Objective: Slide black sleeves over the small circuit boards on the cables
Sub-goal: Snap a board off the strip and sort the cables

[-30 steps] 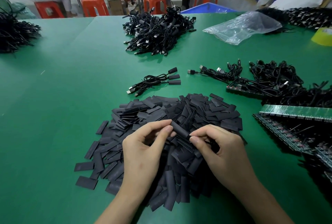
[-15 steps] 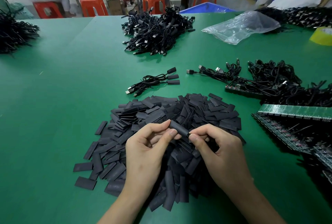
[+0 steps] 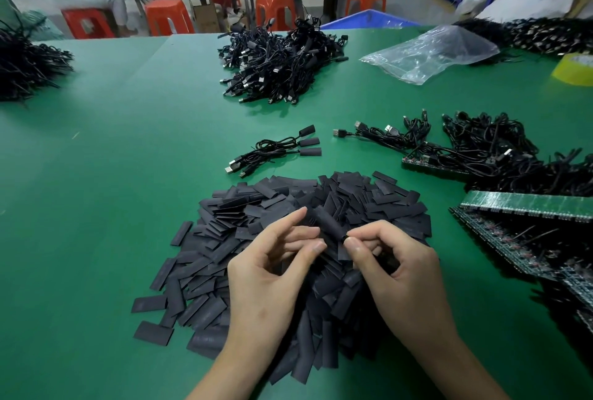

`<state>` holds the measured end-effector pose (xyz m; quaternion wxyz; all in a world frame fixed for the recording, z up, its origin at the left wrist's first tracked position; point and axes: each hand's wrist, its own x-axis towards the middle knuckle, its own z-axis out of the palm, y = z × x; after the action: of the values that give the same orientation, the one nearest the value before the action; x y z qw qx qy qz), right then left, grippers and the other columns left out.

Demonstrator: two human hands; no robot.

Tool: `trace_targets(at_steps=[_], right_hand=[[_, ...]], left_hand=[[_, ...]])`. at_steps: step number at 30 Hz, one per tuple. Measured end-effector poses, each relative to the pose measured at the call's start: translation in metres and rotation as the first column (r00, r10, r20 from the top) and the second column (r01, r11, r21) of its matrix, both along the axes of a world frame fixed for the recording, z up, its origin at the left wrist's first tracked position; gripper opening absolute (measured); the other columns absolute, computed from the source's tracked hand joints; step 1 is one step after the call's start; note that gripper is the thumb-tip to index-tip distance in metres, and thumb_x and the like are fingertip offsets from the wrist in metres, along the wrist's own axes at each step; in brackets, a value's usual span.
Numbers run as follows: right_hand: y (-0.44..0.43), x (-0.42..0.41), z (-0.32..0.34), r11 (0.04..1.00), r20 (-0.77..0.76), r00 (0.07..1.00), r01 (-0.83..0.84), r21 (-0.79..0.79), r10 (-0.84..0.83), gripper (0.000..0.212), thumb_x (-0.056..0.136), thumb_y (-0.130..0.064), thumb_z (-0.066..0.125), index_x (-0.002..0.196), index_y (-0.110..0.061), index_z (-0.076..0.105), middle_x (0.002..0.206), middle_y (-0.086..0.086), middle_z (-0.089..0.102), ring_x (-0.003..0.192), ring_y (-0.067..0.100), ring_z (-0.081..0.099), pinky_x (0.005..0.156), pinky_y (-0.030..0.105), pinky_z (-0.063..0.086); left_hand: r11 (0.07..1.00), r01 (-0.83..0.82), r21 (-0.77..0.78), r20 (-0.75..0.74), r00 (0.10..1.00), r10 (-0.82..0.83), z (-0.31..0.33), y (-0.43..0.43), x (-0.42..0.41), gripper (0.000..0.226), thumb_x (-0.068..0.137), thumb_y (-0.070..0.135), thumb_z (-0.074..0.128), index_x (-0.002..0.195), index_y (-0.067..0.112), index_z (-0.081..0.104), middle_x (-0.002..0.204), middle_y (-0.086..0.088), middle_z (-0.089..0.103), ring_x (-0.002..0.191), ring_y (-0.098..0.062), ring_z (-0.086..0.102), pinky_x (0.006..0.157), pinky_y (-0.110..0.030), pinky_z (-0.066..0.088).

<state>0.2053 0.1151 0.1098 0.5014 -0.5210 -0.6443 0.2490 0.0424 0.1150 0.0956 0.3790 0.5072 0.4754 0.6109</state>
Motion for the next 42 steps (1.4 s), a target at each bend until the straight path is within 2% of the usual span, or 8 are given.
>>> trace_targets(at_steps=[4,8,14,21,26,32,36,42], right_hand=[[0.0,0.008,0.014,1.0,-0.299,0.954,-0.019,-0.015,0.014,0.011,0.093,-0.028,0.066,0.084,-0.021,0.069,0.066,0.003,0.069,0.055,0.012,0.062,0.058,0.022,0.051],[-0.004,0.013,0.034,0.994,-0.695,0.714,-0.114,0.0,0.082,0.014,0.087,-0.027,0.069,0.082,-0.015,0.067,0.065,0.01,0.066,0.054,0.018,0.058,0.058,0.023,0.053],[0.007,0.013,0.037,0.978,-0.894,0.447,-0.2,-0.057,0.039,0.016,0.086,-0.024,0.057,0.095,-0.012,0.063,0.076,0.004,0.073,0.066,0.012,0.069,0.064,0.021,0.058],[0.026,0.035,0.009,0.987,-0.626,0.767,0.06,-0.148,-0.141,0.02,0.107,-0.014,0.047,0.115,-0.007,0.064,0.108,0.008,0.078,0.103,0.024,0.075,0.093,0.034,0.058],[0.034,0.041,-0.009,0.974,-0.504,0.835,0.167,-0.154,-0.223,0.014,0.105,-0.01,0.052,0.106,-0.01,0.066,0.096,0.004,0.078,0.095,0.02,0.076,0.088,0.038,0.06],[0.037,0.042,-0.019,0.966,-0.442,0.862,0.189,-0.177,-0.249,0.015,0.1,-0.028,0.058,0.101,-0.017,0.068,0.093,0.001,0.078,0.091,0.017,0.075,0.088,0.043,0.058],[0.039,0.044,-0.021,0.962,-0.42,0.869,0.204,-0.182,-0.264,0.011,0.102,-0.025,0.06,0.099,-0.02,0.069,0.092,-0.002,0.078,0.089,0.015,0.075,0.088,0.044,0.058],[0.038,0.04,-0.026,0.954,-0.29,0.912,0.249,-0.169,-0.29,0.009,0.098,-0.025,0.064,0.092,-0.031,0.069,0.087,-0.01,0.075,0.089,0.008,0.073,0.084,0.039,0.06]], left_hand=[[0.99,0.07,0.121,-0.291,0.956,-0.032,-0.002,-0.001,-0.002,0.04,0.087,0.032,0.08,0.125,0.024,0.072,0.111,0.011,0.075,0.101,-0.014,0.072,0.092,-0.021,0.053],[0.923,0.281,0.264,-0.667,0.744,-0.036,-0.004,-0.001,0.008,0.038,0.093,0.057,0.068,0.117,0.028,0.076,0.124,0.022,0.067,0.117,-0.007,0.06,0.097,-0.037,0.045],[0.927,0.344,0.151,-0.7,0.699,-0.145,0.004,-0.003,0.034,0.025,0.091,0.05,0.067,0.091,0.026,0.075,0.101,0.021,0.069,0.1,-0.004,0.06,0.088,-0.039,0.044],[0.985,0.171,-0.008,-0.559,0.816,-0.146,0.034,0.039,-0.006,0.014,0.096,0.045,0.065,0.096,0.032,0.073,0.067,0.017,0.067,0.063,0.002,0.062,0.064,-0.014,0.045],[0.99,-0.129,0.051,-0.876,0.47,0.107,0.049,0.126,-0.056,0.022,0.098,0.041,0.066,0.106,0.024,0.077,0.092,-0.005,0.079,0.088,-0.031,0.072,0.077,-0.042,0.056],[0.971,-0.238,0.039,-0.994,0.088,0.062,0.04,0.176,-0.087,0.03,0.102,0.043,0.058,0.123,0.029,0.074,0.107,-0.009,0.072,0.109,-0.035,0.061,0.086,-0.042,0.041],[0.963,-0.268,-0.025,-0.999,-0.013,-0.03,0.037,0.179,-0.088,0.049,0.099,0.033,0.064,0.146,0.025,0.056,0.133,-0.015,0.056,0.126,-0.038,0.046,0.099,-0.048,0.039],[1.0,0.004,0.0,-0.996,0.093,0.0,0.057,0.169,-0.003,0.064,0.086,0.009,0.062,0.148,0.02,0.049,0.15,-0.012,0.04,0.138,-0.033,0.034,0.112,-0.049,0.037]])
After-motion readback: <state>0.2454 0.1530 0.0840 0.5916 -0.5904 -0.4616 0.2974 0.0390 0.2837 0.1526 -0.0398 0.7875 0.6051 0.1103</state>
